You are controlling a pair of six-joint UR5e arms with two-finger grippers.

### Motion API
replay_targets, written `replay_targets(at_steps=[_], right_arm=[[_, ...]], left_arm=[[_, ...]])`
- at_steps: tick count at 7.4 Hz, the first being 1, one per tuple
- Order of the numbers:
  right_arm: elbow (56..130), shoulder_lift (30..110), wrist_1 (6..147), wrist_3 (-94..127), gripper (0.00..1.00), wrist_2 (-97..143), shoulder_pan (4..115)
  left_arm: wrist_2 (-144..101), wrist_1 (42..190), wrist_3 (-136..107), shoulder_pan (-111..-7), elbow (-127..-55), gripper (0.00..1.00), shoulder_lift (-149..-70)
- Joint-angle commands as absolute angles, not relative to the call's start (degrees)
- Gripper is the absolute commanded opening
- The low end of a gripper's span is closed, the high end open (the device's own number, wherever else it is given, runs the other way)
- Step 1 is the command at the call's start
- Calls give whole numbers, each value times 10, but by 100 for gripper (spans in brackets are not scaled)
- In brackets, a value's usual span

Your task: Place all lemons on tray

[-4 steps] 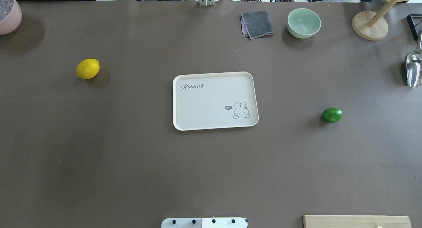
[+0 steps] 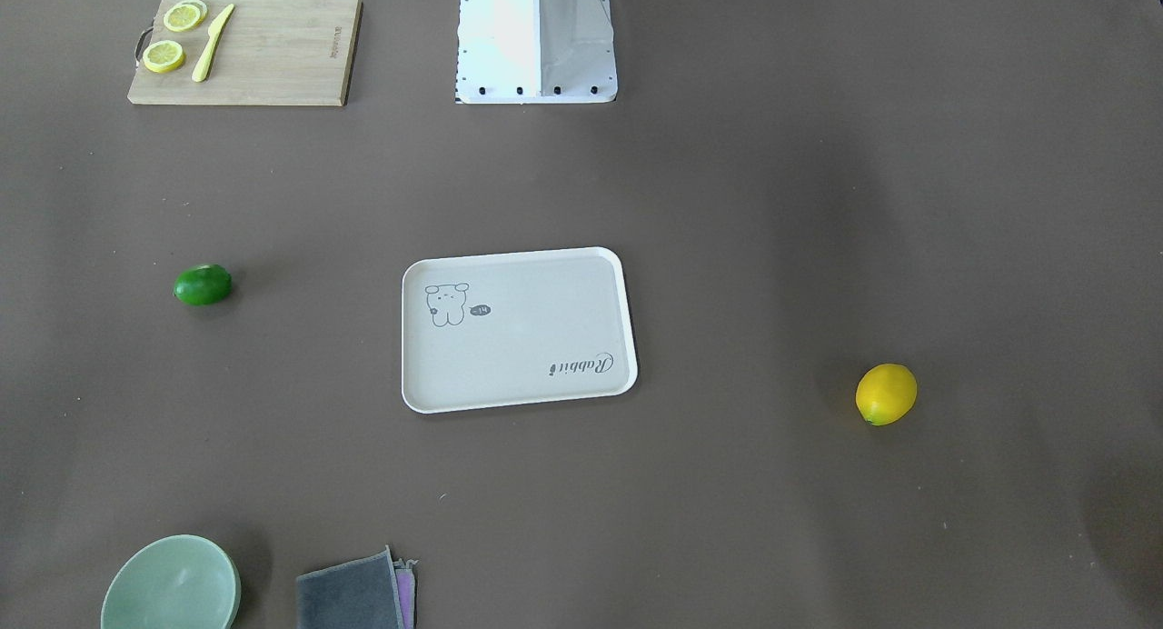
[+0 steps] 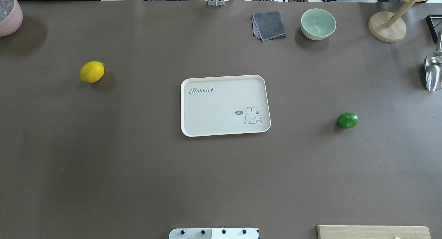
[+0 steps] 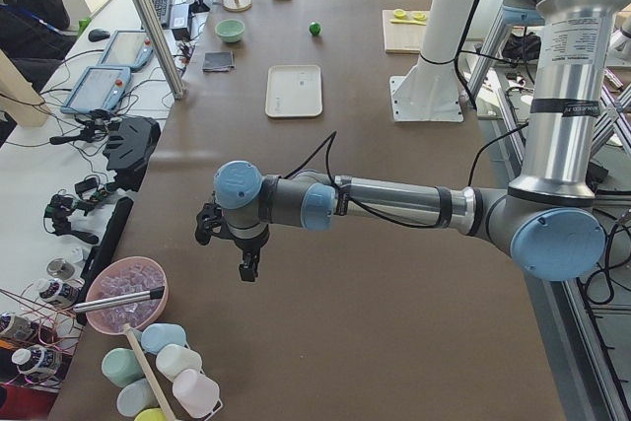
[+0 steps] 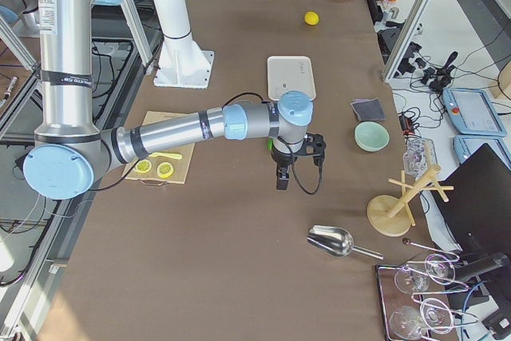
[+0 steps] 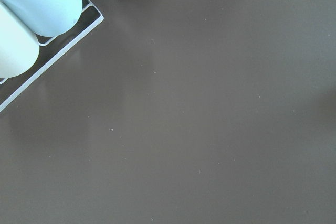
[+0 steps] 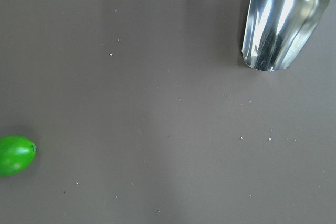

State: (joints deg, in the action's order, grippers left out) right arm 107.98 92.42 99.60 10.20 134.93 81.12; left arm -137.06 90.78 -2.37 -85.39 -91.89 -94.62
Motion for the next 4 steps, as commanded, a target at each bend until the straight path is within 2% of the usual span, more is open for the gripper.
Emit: replay_targets(at_steps=[1, 3, 4], right_arm=[[1079, 920, 997, 106, 100, 1358, 806], [1079, 897, 995, 171, 100, 1362, 762], [1079, 874, 995, 222, 100, 1359, 721]], left_arm=[[-1374, 906, -29, -821, -918, 99, -965], [-1377, 913, -72, -803, -916, 100, -989], [-1373, 911, -108, -748, -907, 100, -1030]])
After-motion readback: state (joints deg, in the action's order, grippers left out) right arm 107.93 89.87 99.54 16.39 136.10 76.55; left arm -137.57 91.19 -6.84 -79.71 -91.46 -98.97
